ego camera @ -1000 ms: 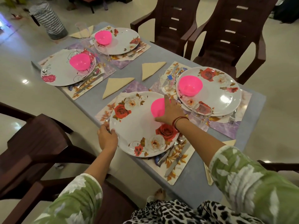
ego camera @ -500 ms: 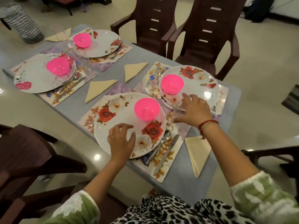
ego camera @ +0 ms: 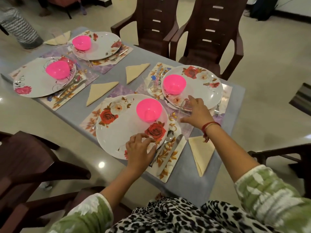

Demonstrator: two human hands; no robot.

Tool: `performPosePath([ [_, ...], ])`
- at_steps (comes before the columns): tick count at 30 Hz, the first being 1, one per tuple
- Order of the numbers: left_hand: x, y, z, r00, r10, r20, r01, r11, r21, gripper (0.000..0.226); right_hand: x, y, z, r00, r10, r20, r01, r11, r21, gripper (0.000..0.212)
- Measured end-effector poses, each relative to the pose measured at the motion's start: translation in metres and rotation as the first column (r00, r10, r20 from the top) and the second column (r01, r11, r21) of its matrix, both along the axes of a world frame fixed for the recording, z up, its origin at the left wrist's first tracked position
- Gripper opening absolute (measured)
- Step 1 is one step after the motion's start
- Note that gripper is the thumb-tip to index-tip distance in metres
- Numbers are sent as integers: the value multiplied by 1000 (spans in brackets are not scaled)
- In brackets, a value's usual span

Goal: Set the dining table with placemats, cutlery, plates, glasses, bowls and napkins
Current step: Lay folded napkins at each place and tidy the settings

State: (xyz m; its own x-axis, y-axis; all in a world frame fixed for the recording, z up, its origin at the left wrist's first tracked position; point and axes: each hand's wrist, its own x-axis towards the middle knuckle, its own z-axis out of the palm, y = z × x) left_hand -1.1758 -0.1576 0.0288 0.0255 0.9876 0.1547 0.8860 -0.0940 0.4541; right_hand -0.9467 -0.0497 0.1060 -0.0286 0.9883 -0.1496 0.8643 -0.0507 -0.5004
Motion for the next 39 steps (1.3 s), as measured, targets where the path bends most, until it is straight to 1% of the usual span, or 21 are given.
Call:
performPosePath([
  [1, -1, -5, 0, 1000, -13, -10, 14, 1000, 20, 25, -1, -7, 2, 998, -30, -47, 34, 995, 89, 92],
  [2, -3, -10, 0, 999, -29, -25, 30, 999, 40, 26, -2, -17, 2, 993, -49, -106, 72, 971, 226, 84],
  [3, -4, -16, -2, 997, -58, -41, 60, 996, 59, 24, -5, -30, 1, 985, -37, -166, 97, 925, 368, 68],
  [4, -6, -22, -4, 994, -95, -60, 99, 993, 68, 21, -9, -46, -5, 980, 13, -197, 82, 881, 466, 47],
  [5, -7, -28, -8, 986, -140, -89, 146, 986, 75, 20, -13, -63, -14, 979, 99, -181, 8, 856, 517, 28],
  [6, -7, -32, -10, 975, -182, -127, 192, 979, 67, 21, -18, -81, -27, 968, 219, -122, -127, 848, 514, 14],
  [7, -6, -36, -13, 961, -215, -173, 228, 972, 58, 19, -24, -97, -43, 938, 346, -36, -289, 834, 471, 9],
  [8, -5, -38, -14, 947, -236, -219, 252, 967, 44, 13, -28, -111, -59, 889, 454, 53, -433, 802, 412, 12],
  [9, -3, -39, -15, 935, -249, -251, 265, 964, 30, 7, -30, -121, -75, 836, 532, 133, -542, 763, 353, 17],
  [10, -1, -40, -15, 930, -247, -272, 263, 965, 21, 11, -31, -126, -87, 794, 577, 191, -606, 733, 307, 20],
  [12, 3, -42, -16, 922, -241, -303, 257, 966, 16, 22, -31, -130, -96, 763, 596, 251, -647, 706, 289, 27],
  [15, 5, -44, -20, 928, -228, -295, 243, 970, 15, 29, -32, -130, -99, 759, 579, 297, -650, 695, 306, 32],
  [18, 4, -44, -24, 940, -242, -239, 244, 969, -22, 31, -31, -131, -102, 768, 559, 311, -639, 693, 334, 30],
  [21, 3, -45, -28, 942, -289, -169, 283, 957, -62, 35, -28, -136, -106, 788, 540, 296, -615, 717, 329, 31],
  [26, 4, -47, -30, 946, -306, -105, 299, 951, -77, 30, -26, -141, -109, 812, 513, 278, -581, 754, 306, 30],
  [29, 4, -47, -33, 950, -302, -74, 299, 953, -50, 29, -27, -140, -108, 823, 500, 269, -565, 765, 308, 28],
  [33, 7, -42, -35, 943, -325, -72, 326, 945, -6, 30, -28, -138, -107, 840, 484, 246, -542, 776, 322, 29],
  [36, 9, -41, -32, 943, -329, -55, 330, 944, -2, 29, -27, -138, -107, 842, 490, 225, -539, 780, 318, 31],
  [39, 8, -44, -28, 949, -316, -2, 316, 948, 34, 27, -30, -140, -99, 856, 482, 187, -517, 776, 362, 24],
])
